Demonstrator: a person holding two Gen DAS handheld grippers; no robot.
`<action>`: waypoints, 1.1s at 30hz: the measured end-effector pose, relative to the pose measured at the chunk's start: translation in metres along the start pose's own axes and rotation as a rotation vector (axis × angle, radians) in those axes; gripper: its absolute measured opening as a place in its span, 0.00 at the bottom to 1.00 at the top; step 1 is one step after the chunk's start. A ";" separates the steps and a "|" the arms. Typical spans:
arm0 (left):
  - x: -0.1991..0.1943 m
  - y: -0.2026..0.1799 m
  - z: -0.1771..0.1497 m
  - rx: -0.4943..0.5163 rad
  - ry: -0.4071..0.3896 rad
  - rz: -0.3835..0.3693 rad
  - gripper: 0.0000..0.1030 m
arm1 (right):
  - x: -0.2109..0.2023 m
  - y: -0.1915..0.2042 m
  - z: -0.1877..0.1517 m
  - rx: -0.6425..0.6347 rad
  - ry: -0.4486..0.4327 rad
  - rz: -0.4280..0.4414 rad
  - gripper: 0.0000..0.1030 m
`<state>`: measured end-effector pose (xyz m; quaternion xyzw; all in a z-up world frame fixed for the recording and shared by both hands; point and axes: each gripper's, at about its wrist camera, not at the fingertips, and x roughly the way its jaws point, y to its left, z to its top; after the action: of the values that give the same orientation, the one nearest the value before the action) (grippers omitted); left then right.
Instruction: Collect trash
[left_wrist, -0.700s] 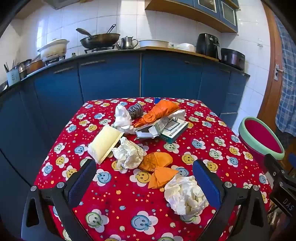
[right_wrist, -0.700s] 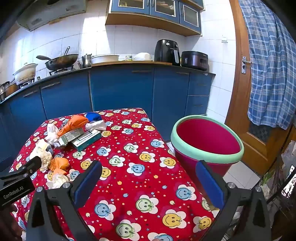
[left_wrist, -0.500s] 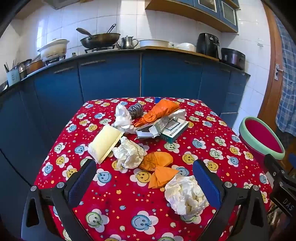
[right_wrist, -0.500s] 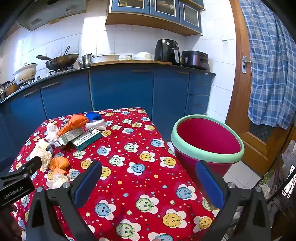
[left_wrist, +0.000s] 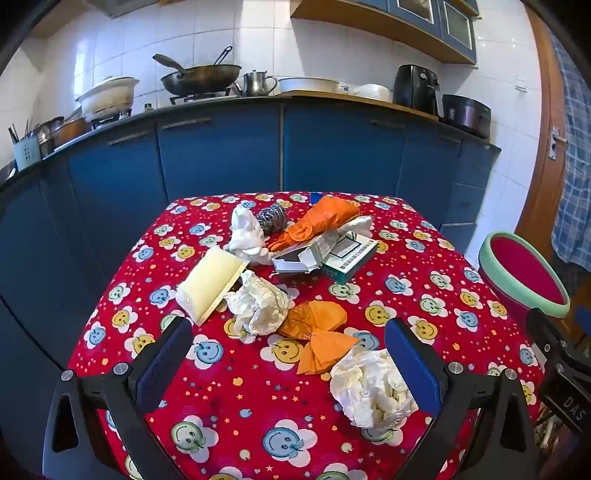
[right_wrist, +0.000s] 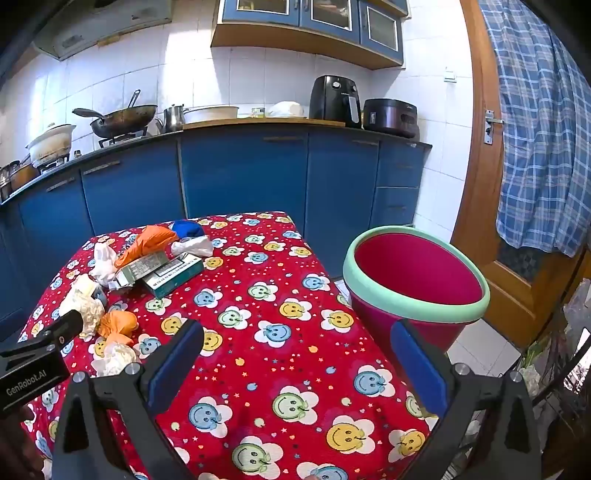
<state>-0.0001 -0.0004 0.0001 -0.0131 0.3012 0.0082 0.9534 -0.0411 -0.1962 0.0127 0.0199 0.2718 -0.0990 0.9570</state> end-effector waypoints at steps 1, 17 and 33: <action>0.000 0.000 0.000 0.000 0.000 0.000 1.00 | -0.001 0.001 -0.003 0.000 0.000 0.000 1.00; 0.000 0.000 0.000 0.000 0.002 0.000 1.00 | 0.001 0.002 -0.001 0.000 0.003 0.001 1.00; 0.000 0.000 0.000 0.000 0.005 0.000 1.00 | 0.002 0.003 -0.002 0.001 0.011 0.005 1.00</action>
<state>0.0001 -0.0003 0.0000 -0.0129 0.3034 0.0083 0.9527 -0.0399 -0.1938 0.0099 0.0216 0.2770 -0.0965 0.9558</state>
